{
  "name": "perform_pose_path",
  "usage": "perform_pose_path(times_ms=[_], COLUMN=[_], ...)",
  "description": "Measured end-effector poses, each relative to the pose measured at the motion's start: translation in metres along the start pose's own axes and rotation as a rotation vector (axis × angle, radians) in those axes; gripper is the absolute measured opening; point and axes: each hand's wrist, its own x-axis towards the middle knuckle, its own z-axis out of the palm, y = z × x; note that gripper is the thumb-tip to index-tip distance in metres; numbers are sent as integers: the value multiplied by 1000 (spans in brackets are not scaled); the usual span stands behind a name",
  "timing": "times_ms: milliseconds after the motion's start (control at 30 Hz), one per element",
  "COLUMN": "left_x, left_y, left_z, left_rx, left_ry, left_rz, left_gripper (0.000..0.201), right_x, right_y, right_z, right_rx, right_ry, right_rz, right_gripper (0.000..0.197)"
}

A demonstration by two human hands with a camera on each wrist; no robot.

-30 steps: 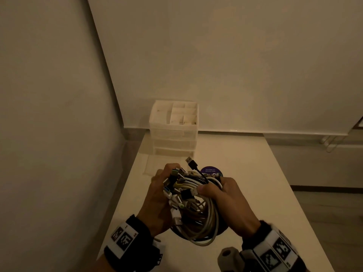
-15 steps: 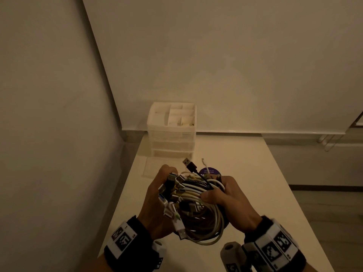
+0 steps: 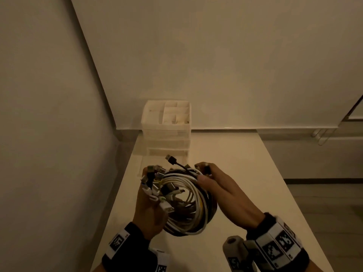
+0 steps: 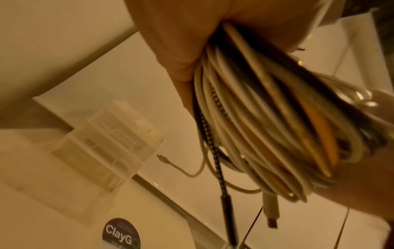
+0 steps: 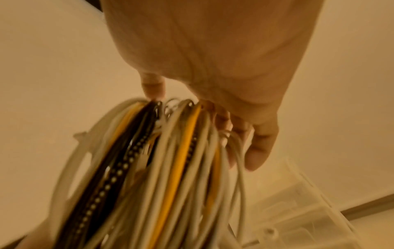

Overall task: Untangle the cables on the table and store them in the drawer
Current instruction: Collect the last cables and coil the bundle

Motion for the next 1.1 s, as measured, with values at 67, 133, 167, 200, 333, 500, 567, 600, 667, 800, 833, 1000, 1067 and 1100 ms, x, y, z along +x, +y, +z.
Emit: perform_pose_path(times_ms=[67, 133, 167, 200, 333, 500, 567, 600, 667, 800, 833, 1000, 1067, 1100], left_x=[-3, -9, -10, -7, -2, -15, -16, -17, -17, -14, -14, -17, -18, -17], left_y=[1, 11, 13, 6, -9, -21, -27, -30, -32, -40, -43, -50, -45, -41], left_z=[-1, -3, -4, -9, -15, -5, -3, -3, -2, -9, -10, -15, -24, -29], left_rx=[36, 124, 112, 43, -217, -116, 10, 62, 130, 307, 343, 312, 189, 99], left_ry=[73, 185, 269, 353, 374, 424, 494, 538, 539, 538, 546, 509, 375, 299], left_rz=[-216, -209, -197, -174, -123, -158, -156, -166, -197, -214, -224, -315, -408, -491], left_gripper=[23, 41, 57, 67, 103, 75, 16, 12, 20, 21, 23, 55, 55, 52], right_x=[-3, -7, -11, -16, -28, -13, -10, -9, -8, 0, 3, 18, 21, 21], right_y=[4, 14, 23, 34, 75, 61, 54, 51, 49, 49, 50, 59, 66, 69], right_z=[-10, -20, -23, -24, 8, 37, 39, 40, 45, 58, 60, 61, 60, 59], right_rx=[69, 201, 252, 267, 378, 894, 828, 761, 590, 334, 307, 308, 328, 349], right_ry=[138, 357, 440, 469, 51, -4, -10, -29, -28, 4, 36, 47, 38, 27], right_rz=[17, 36, 72, 154, 793, 788, 687, 643, 555, 463, 463, 438, 447, 460], right_gripper=[42, 40, 39, 40, 59, 72, 71, 70, 66, 69, 65, 32, 26, 25])
